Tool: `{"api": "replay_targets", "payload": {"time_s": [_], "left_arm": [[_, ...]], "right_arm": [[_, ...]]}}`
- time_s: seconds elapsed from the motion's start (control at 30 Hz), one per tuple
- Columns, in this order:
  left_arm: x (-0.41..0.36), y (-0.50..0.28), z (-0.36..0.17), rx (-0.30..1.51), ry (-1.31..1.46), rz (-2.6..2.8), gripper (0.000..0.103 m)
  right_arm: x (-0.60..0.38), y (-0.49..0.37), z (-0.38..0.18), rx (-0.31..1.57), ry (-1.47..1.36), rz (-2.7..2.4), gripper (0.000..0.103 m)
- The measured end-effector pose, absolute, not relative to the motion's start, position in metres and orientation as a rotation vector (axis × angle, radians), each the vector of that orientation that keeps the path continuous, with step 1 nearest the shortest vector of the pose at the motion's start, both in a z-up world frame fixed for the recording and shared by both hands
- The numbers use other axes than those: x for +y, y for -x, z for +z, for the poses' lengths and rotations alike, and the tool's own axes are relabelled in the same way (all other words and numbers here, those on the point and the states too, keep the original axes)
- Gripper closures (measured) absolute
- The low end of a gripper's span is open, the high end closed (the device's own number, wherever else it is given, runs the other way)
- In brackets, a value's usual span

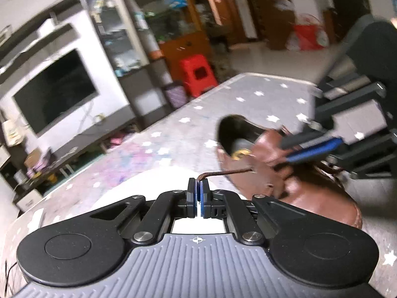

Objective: Lace up shoes with both hands
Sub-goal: 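Grasp the lace tip through the eyelet with the left gripper while the right gripper releases it, then pull the lace up through the eyelet with the left gripper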

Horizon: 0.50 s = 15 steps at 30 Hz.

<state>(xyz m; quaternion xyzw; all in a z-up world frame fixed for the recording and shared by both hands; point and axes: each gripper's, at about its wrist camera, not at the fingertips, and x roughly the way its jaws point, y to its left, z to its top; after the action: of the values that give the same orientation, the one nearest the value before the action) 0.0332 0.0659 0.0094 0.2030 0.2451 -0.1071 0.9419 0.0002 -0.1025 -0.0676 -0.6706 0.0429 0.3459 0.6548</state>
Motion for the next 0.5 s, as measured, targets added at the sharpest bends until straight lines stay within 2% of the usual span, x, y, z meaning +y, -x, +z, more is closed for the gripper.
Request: {"api": "replay_targets", "payload": {"time_s": [0.5], "left_arm": [[0.074,0.019,0.070,0.324,-0.401,-0.167,0.101]], "right_arm": [[-0.110,0.020,-0.044,0.129,1.450,0.714,0.094]]}}
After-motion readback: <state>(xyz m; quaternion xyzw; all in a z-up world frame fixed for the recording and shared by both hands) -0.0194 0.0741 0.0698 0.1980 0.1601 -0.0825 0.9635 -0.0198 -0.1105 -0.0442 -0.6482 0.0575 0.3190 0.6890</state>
